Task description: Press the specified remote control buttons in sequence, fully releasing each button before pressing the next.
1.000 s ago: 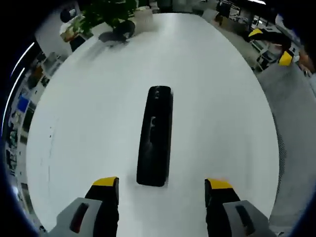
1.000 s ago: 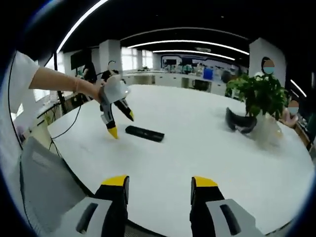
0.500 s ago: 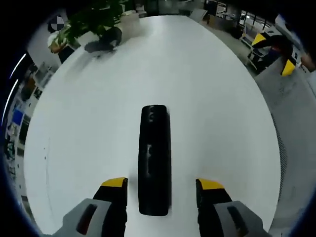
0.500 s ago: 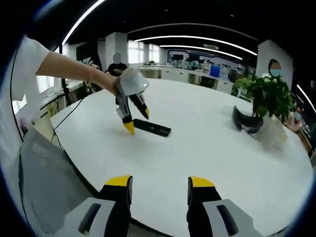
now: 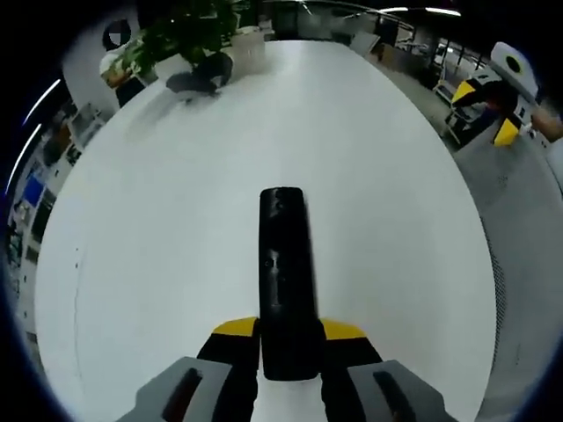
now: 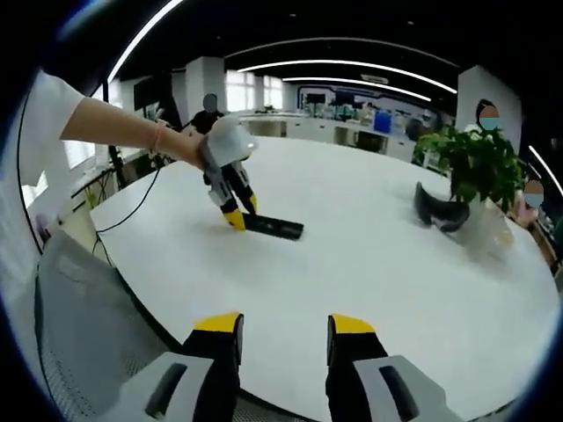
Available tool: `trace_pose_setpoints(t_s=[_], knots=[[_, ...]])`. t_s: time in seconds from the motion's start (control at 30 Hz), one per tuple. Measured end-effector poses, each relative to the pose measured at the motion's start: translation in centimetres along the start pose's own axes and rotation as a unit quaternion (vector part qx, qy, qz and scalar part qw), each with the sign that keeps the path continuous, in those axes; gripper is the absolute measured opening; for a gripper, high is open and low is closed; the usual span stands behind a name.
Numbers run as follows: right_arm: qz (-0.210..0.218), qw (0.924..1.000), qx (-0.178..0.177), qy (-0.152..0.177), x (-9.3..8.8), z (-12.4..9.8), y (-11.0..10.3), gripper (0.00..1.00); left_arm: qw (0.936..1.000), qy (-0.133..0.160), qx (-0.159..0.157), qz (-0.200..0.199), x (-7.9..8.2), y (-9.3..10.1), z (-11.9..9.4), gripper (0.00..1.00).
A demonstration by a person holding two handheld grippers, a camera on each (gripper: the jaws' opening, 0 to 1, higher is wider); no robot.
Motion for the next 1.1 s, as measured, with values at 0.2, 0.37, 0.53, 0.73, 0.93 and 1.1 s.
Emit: trace_pose_setpoints(t_s=[0.2, 0.37, 0.53, 0.73, 0.93, 1.1], knots=[[0.003, 1.0000, 0.001, -0.006, -0.4, 0.0, 0.0, 0.34, 0.9999, 0.005, 0.007, 0.006, -0.2, 0.8, -0.1, 0.25], [0.006, 0.9999, 0.003, -0.009, -0.6, 0.0, 0.1, 0.33, 0.9999, 0.006, 0.000, 0.010, -0.6, 2.3, -0.2, 0.24], [-0.001, 0.9998, 0.009, -0.016, -0.8, 0.2, 0.0, 0.31, 0.9997, 0.008, -0.004, 0.025, -0.8, 4.1, -0.3, 0.24], [-0.009, 0.9995, 0.018, -0.023, -0.9, 0.5, -0.2, 0.30, 0.9995, 0.018, -0.008, 0.024, -0.9, 5.8, -0.3, 0.24], [-0.028, 0.9984, 0.035, -0.036, -0.8, 1.0, -0.7, 0.28, 0.9994, 0.017, -0.013, 0.026, -0.9, 7.2, -0.3, 0.24], [-0.047, 0.9962, 0.052, -0.051, -0.9, 1.4, -1.5, 0.24, 0.9993, 0.018, -0.015, 0.030, -1.0, 8.2, -0.4, 0.24]])
Point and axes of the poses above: the point that each gripper's makers call its tool centre point, and the gripper's own axes: z roughly forward along the fingers, y roughly to its right, x roughly out of its top, the point moved 4 cm from there along -z, roughly backward along the fingers, and after that the axes turned 9 degrees about -y, right-handed, at the moved point
